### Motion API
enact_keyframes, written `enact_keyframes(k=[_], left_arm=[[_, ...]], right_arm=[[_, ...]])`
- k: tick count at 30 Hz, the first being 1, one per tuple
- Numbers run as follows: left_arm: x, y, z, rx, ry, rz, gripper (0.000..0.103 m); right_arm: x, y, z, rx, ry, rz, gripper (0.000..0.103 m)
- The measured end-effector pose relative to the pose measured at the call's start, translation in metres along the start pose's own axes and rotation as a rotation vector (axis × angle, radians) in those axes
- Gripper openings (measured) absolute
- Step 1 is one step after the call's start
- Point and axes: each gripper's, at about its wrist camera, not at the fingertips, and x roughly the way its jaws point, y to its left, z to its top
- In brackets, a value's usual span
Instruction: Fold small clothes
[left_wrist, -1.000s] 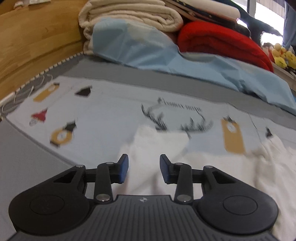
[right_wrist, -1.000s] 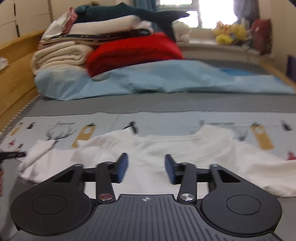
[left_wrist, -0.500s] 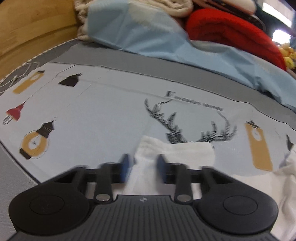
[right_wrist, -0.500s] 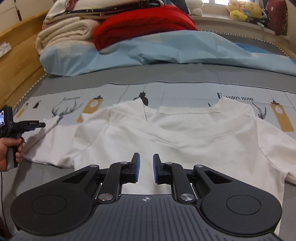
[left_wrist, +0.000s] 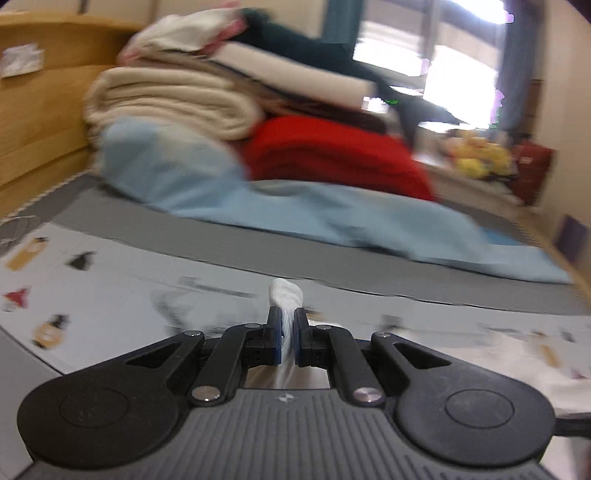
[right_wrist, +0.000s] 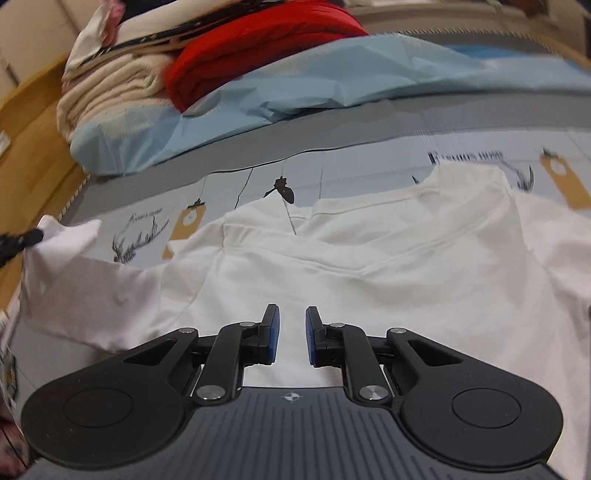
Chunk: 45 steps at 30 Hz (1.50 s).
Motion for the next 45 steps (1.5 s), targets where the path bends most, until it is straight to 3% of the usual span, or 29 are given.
enact_keyframes(k=[5, 8, 11, 13, 18, 21, 28, 32, 33, 34, 35, 38, 40, 43, 45], left_arm=[[0.008, -0.102, -0.039, 0.062, 0.079, -0.165, 0.006], [0.035, -0.153, -0.074, 0.12, 0.24, -0.25, 0.006], [0.057, -0.182, -0.102, 0.185, 0.434, -0.363, 0.007], [0.064, -0.181, -0.102, 0.195, 0.484, -0.415, 0.008], [0.074, -0.136, -0.067, 0.077, 0.405, -0.321, 0.014], [0.083, -0.114, -0.055, 0.049, 0.388, -0.221, 0.014], [0.083, -0.094, -0.047, 0.002, 0.389, -0.165, 0.014], [0.078, -0.082, -0.036, -0.011, 0.355, -0.124, 0.014], [0.077, -0.076, -0.033, -0.021, 0.347, -0.11, 0.014], [0.076, -0.069, -0.03, -0.035, 0.337, -0.089, 0.014], [0.075, -0.06, -0.025, -0.054, 0.323, -0.062, 0.014], [0.072, -0.033, -0.013, -0.104, 0.271, 0.048, 0.014], [0.069, -0.015, -0.007, -0.145, 0.244, 0.109, 0.014], [0.068, 0.002, -0.003, -0.194, 0.238, 0.142, 0.014], [0.069, 0.004, -0.003, -0.189, 0.247, 0.137, 0.014]], right_arm=[[0.005, -0.025, -0.007, 0.207, 0.035, 0.121, 0.017], [0.01, -0.046, -0.016, 0.348, 0.065, 0.194, 0.021], [0.012, -0.066, -0.019, 0.428, 0.061, 0.158, 0.025], [0.014, -0.08, -0.022, 0.472, 0.071, 0.121, 0.026], [0.027, -0.096, -0.032, 0.575, 0.197, 0.009, 0.03], [0.025, -0.089, -0.038, 0.612, 0.219, 0.037, 0.031], [0.035, -0.058, -0.031, 0.52, 0.184, 0.083, 0.045], [0.048, -0.036, -0.028, 0.405, 0.207, 0.003, 0.045], [0.05, -0.032, -0.029, 0.375, 0.211, -0.028, 0.035], [0.051, -0.029, -0.03, 0.354, 0.202, -0.06, 0.014], [0.05, -0.029, -0.029, 0.343, 0.196, -0.072, 0.009], [0.034, -0.024, -0.021, 0.334, 0.092, -0.035, 0.007], [0.007, -0.019, -0.005, 0.299, -0.066, 0.06, 0.007], [-0.053, -0.022, 0.017, 0.229, -0.385, 0.18, 0.007], [-0.073, -0.045, 0.022, 0.251, -0.48, 0.087, 0.007]])
